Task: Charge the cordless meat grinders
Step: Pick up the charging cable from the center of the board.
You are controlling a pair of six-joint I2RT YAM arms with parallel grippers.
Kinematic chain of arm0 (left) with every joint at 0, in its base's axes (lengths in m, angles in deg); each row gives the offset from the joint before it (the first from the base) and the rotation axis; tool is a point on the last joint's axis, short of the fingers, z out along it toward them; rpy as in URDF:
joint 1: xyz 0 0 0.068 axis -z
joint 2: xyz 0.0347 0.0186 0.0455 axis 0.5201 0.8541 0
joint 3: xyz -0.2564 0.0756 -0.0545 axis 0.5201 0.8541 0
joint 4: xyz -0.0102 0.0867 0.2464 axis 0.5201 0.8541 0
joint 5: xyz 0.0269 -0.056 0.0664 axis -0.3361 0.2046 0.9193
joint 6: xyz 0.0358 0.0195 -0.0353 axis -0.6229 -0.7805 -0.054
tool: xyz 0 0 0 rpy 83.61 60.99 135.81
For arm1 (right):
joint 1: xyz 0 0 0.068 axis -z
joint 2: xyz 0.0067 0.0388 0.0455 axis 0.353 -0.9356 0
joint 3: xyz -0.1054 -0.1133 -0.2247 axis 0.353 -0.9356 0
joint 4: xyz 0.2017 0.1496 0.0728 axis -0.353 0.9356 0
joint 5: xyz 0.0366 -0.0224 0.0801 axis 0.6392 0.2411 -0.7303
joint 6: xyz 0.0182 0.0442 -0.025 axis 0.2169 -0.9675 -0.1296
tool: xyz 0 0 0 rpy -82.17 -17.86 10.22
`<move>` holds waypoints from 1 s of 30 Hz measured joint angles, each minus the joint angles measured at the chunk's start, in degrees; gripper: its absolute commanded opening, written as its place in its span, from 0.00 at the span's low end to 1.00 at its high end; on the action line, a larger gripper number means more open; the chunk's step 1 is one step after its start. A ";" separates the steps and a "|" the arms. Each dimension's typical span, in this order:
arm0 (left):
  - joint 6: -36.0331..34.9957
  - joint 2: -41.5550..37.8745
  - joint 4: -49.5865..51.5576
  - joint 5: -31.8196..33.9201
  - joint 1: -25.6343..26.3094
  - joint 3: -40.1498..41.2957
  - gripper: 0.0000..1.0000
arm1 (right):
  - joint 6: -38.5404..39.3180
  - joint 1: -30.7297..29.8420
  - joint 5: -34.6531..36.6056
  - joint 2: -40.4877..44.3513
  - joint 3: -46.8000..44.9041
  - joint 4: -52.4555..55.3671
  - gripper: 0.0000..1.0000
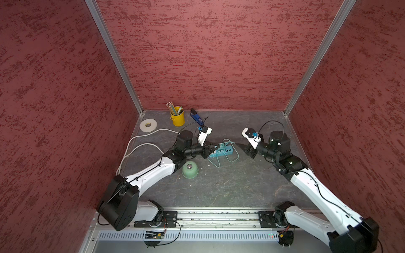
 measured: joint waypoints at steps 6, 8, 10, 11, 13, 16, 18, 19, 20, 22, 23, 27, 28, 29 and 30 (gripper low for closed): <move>0.81 -0.04 1.92 -8.20 -1.38 0.00 0.00 | 16.63 -1.86 -9.03 -6.71 0.87 0.13 0.46; 1.05 -0.04 2.16 -9.97 -1.51 0.00 0.00 | 19.26 -2.78 -11.54 -8.28 0.87 -0.04 0.43; 1.18 -0.04 2.49 -11.39 -1.53 0.00 0.00 | 21.31 -3.50 -13.11 -9.60 1.03 -0.20 0.39; 1.18 -0.04 2.64 -11.91 -1.55 0.00 0.00 | 21.90 -3.76 -13.57 -10.05 1.11 -0.37 0.38; 1.20 -0.02 2.78 -12.85 -1.60 -0.02 0.00 | 23.08 -4.20 -14.45 -11.02 1.27 -1.07 0.34; 1.20 -0.02 2.93 -13.62 -1.73 -0.02 0.00 | 24.15 -4.68 -14.80 -12.20 1.29 -2.34 0.27; 1.40 -0.02 2.93 -14.14 -1.81 -0.02 0.00 | 24.59 -4.92 -14.82 -12.87 1.29 -2.95 0.23; 1.53 -0.02 2.93 -14.34 -1.81 -0.02 0.00 | 24.65 -5.03 -14.80 -13.16 1.29 -3.26 0.21; 1.57 -0.02 2.93 -14.45 -1.81 -0.02 0.00 | 24.85 -5.09 -14.80 -13.38 1.29 -3.54 0.19; 1.64 -0.02 2.91 -14.56 -1.81 -0.02 0.00 | 25.05 -5.20 -14.82 -13.64 1.29 -3.91 0.16; 1.70 -0.02 2.91 -14.56 -1.81 -0.02 0.00 | 25.11 -5.25 -14.82 -13.68 1.29 -3.93 0.13; 2.10 -0.02 2.67 -14.58 -1.95 -0.09 0.00 | 25.40 -5.31 -14.95 -13.75 1.29 -4.04 0.00; 2.21 -0.02 2.67 -14.58 -2.05 -0.09 0.00 | 25.38 -5.33 -14.99 -13.79 1.29 -4.04 0.00; 2.25 -0.02 2.67 -14.60 -2.10 -0.09 0.00 | 25.46 -5.35 -14.99 -13.79 1.29 -4.20 0.00; 2.45 -0.02 2.67 -14.60 -2.14 -0.09 0.09 | 25.53 -5.38 -14.99 -13.79 1.29 -4.33 0.00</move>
